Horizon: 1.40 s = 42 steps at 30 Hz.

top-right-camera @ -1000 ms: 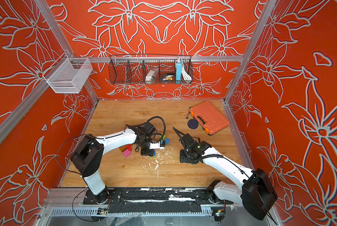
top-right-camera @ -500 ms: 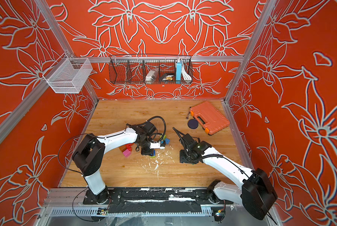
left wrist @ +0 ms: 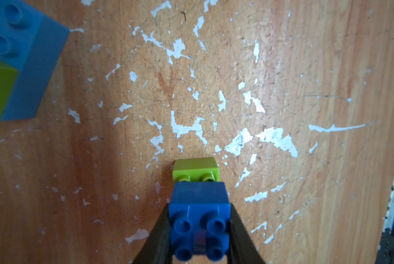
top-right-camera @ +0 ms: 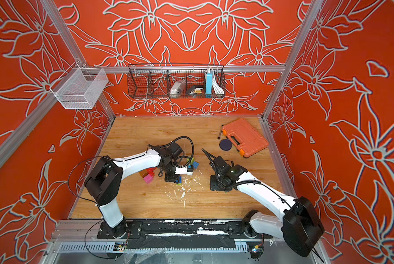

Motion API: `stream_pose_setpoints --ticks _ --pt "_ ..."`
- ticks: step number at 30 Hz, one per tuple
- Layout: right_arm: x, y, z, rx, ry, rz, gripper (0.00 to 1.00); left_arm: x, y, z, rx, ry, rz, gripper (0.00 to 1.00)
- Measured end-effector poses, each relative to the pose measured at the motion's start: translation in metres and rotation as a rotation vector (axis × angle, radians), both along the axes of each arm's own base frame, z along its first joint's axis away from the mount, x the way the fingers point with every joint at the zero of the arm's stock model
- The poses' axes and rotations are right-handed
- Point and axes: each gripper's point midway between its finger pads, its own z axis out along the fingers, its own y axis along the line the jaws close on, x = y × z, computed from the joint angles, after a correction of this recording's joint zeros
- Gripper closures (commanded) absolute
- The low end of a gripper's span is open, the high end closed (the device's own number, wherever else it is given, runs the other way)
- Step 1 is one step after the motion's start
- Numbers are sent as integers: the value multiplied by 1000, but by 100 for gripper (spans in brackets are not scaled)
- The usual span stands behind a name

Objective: Assemble the letter h with lego
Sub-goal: Assemble the lego brick with the lego brick.

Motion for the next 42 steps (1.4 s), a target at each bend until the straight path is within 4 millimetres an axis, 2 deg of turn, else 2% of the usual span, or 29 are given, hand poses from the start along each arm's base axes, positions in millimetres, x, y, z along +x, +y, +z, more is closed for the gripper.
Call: stream_pose_setpoints --ticks 17,30,42 --pt "-1 1 -1 3 6 19 46 -6 -1 0 4 46 -16 76" --pt "-1 2 -2 -3 11 20 46 -2 6 -3 21 -14 -29 76" --pt "3 5 -3 -8 18 21 46 -10 5 -1 2 10 -38 75"
